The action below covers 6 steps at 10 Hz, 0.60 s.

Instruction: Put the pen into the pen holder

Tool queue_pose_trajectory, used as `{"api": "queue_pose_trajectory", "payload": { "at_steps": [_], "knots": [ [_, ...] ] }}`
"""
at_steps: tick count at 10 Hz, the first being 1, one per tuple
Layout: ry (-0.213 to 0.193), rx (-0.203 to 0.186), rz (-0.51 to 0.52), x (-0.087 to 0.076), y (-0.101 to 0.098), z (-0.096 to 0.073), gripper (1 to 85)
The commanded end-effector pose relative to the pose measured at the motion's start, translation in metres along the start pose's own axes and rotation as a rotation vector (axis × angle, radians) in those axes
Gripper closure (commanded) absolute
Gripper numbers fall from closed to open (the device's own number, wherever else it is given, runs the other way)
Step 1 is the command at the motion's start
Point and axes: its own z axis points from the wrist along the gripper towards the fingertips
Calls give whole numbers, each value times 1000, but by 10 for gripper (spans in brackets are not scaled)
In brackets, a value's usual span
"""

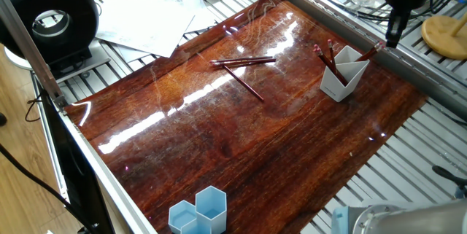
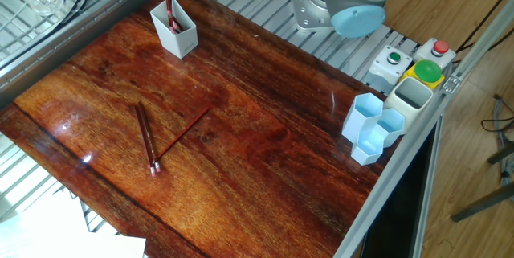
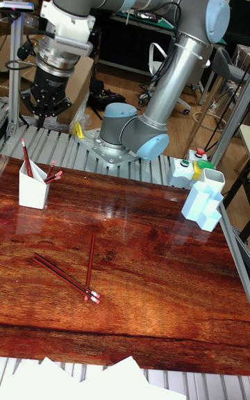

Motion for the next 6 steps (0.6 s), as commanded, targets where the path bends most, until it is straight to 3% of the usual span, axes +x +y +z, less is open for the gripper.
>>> {"api": "queue_pose_trajectory", "payload": {
  "at_steps": [1, 2, 4, 6],
  "knots": [
    [-29, -37, -16, -8, 9, -1, 847],
    [-22, -32, 3, -20, 16, -3, 847],
    [6, -18, 41, -73, 46, -20, 847],
    [54, -10, 59, -108, 63, -39, 847]
  ]
}}
